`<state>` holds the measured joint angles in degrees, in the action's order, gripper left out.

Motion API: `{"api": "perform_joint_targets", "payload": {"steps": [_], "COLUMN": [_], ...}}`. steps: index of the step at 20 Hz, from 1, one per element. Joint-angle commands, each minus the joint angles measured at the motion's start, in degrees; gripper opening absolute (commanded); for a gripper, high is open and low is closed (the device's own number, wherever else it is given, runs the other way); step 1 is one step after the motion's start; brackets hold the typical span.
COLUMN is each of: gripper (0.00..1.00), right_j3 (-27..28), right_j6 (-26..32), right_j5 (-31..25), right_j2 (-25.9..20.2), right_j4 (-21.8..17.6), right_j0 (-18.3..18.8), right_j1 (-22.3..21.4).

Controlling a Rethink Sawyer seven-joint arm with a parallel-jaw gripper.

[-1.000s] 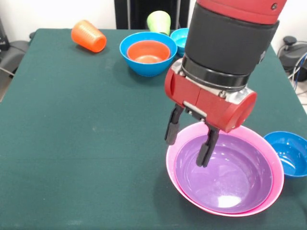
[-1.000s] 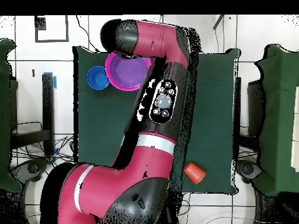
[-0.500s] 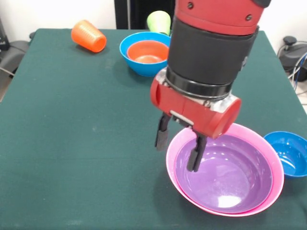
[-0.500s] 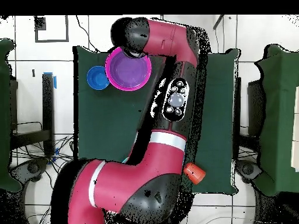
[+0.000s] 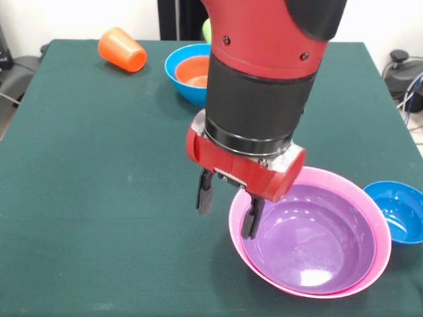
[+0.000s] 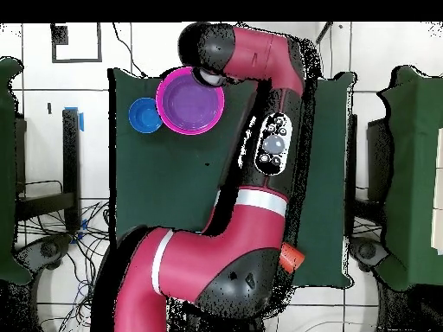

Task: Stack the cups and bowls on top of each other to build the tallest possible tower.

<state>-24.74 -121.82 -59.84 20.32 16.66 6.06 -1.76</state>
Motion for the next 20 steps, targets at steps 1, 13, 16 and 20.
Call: {"api": "perform_joint_targets", "payload": {"steps": [1, 13, 16, 20], "gripper": [1.00, 1.00, 1.00, 1.00], "right_j3": [-6.63, -6.88, -6.01, -1.78], "right_j6": [9.84, 2.95, 3.43, 8.64], "right_j5": [3.98, 2.92, 2.96, 4.76], "right_j2": [-2.55, -1.37, -2.62, -6.90], "right_j4": [-7.59, -8.58, -7.56, -5.67], "right_j0": [-3.93, -6.37, -5.86, -3.00], "right_j1": [-0.83, -0.30, 0.75, 4.98]}}
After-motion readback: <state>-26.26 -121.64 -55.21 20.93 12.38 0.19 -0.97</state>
